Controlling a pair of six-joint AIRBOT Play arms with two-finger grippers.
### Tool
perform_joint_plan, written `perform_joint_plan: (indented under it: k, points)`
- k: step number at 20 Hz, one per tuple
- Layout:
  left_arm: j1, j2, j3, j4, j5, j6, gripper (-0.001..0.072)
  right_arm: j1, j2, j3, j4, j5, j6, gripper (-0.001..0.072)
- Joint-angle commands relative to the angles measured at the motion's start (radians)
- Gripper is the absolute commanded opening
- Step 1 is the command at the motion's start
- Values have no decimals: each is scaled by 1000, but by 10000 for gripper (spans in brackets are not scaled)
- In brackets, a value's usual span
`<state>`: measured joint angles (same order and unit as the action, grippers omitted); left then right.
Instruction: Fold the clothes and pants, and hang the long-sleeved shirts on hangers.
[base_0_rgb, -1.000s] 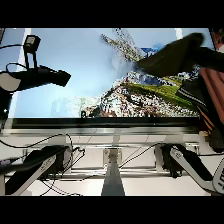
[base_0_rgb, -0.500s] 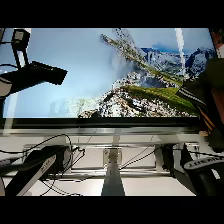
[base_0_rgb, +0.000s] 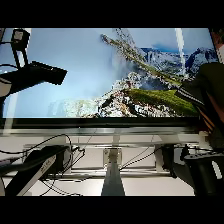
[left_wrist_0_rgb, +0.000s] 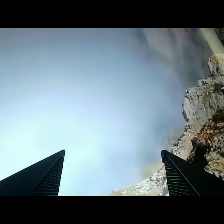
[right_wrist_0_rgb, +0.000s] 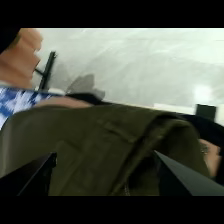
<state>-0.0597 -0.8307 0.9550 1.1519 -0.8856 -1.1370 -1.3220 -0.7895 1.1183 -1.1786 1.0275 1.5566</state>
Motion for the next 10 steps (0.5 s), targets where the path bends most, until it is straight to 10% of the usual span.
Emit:
perform_joint_plan:
  k: [1, 6, 10]
  points:
    - [1, 1, 1, 0, 0, 0, 690, 208, -16, -2, 7, -3, -156, 608]
    - [1, 1, 1, 0, 0, 0, 691, 749, -30, -2, 24, -46, -279, 231]
    - [1, 1, 1, 0, 0, 0, 690, 1140, -30, -1, 14, -88, -296, 103]
